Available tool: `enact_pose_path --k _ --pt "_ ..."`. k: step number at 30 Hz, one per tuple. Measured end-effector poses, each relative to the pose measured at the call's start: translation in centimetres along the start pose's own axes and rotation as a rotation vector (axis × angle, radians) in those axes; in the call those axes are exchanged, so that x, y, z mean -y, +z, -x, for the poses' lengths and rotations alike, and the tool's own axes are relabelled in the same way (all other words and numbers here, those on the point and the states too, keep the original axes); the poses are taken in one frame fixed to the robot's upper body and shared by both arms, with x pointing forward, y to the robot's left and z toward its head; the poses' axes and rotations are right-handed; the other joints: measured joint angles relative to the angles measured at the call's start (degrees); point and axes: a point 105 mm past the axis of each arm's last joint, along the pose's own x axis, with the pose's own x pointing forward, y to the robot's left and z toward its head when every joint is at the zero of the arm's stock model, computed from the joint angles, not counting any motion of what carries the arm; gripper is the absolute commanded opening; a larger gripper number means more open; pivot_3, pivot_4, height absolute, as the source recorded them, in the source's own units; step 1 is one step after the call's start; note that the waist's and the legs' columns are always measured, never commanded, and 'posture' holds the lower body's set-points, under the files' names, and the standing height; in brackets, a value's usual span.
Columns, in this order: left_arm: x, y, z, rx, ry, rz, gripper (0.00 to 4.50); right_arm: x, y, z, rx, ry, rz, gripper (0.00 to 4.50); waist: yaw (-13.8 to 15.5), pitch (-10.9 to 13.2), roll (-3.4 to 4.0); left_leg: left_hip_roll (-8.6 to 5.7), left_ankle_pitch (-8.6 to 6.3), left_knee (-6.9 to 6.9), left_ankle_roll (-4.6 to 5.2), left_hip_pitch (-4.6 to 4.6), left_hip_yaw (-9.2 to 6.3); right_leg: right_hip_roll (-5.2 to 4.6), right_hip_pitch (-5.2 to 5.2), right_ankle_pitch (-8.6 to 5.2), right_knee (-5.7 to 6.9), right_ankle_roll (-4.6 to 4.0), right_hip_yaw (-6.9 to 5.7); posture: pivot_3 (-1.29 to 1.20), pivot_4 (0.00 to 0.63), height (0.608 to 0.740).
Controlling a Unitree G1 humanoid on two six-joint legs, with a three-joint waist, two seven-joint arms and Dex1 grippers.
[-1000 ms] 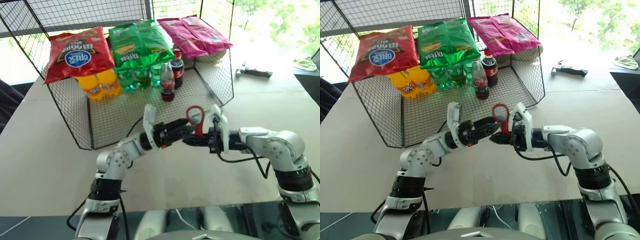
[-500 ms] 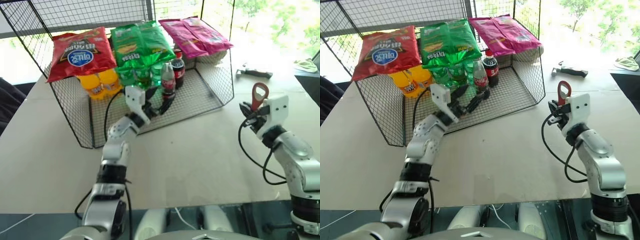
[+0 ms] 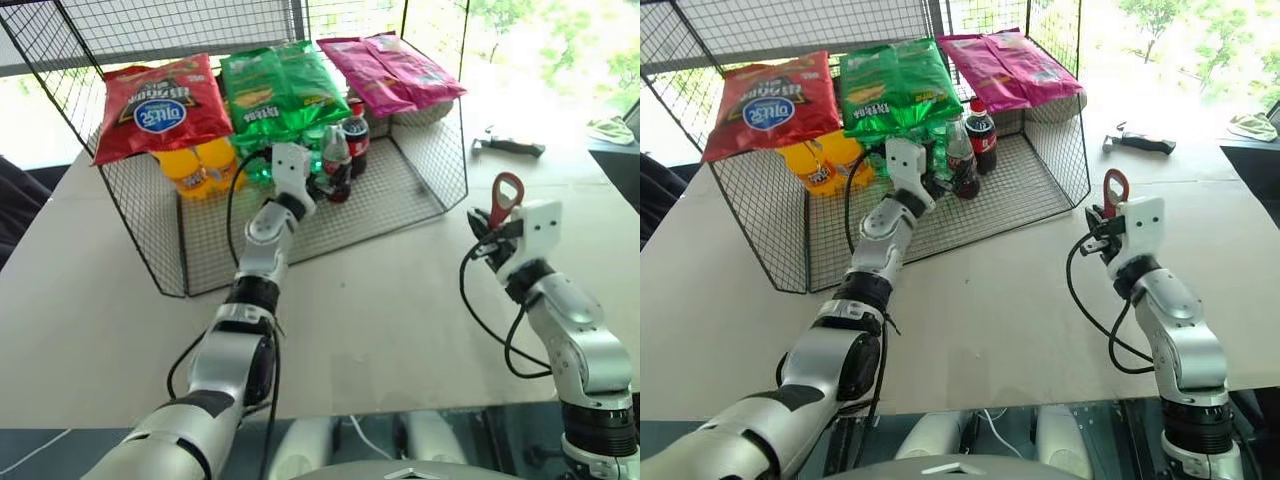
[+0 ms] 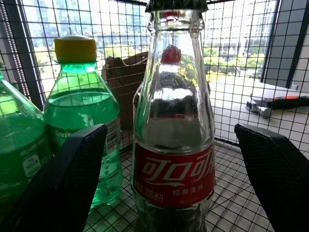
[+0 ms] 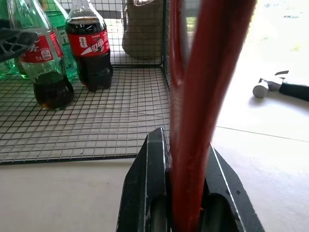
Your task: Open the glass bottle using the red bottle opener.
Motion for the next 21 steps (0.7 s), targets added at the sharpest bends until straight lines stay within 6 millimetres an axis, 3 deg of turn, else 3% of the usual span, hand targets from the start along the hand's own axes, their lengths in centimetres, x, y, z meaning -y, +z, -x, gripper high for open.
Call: enact_pose_path --k 11,15,16,20,21 --pt "0.1 -0.2 -2.5 -0.090 0.041 0.017 4.36 -2.3 0.9 0.0 0.042 0.061 0.000 0.00 -0.4 0.0 -0.03 -0.02 -0.01 0.19 0.01 -0.02 -0.02 0.04 0.00 0.00 0.17 0.01 -0.03 0.00 0.150 0.740" --pt "-0.1 -0.8 -2.4 -0.122 0.072 0.012 4.36 -2.5 1.0 0.2 0.047 0.057 0.013 0.00 -0.4 0.0 -0.03 -0.02 -0.01 0.23 0.01 -0.02 -0.01 0.04 -0.01 0.00 0.21 0.01 -0.03 0.00 0.150 0.740" --pt "-0.3 -1.1 -2.3 -0.132 0.088 0.020 3.84 -2.5 1.0 0.2 0.045 0.056 0.014 0.00 -0.4 0.0 -0.04 -0.02 -0.01 0.24 0.01 -0.02 -0.01 0.04 -0.01 0.00 0.22 0.01 -0.03 0.00 0.150 0.740" --pt "-0.4 -1.2 -2.4 -0.146 0.104 0.019 2.81 -2.7 0.9 0.2 0.042 0.055 0.011 0.00 -0.4 0.0 -0.04 -0.02 -0.01 0.27 0.01 -0.02 -0.01 0.04 -0.01 0.00 0.25 0.01 -0.03 0.00 0.150 0.740" --pt "-0.4 -1.2 -2.4 -0.146 0.102 0.018 2.81 -2.7 0.9 0.2 0.042 0.055 0.012 0.00 -0.4 0.0 -0.04 -0.03 -0.01 0.28 0.01 -0.02 -0.01 0.04 -0.01 0.00 0.26 0.01 -0.04 0.00 0.150 0.740"
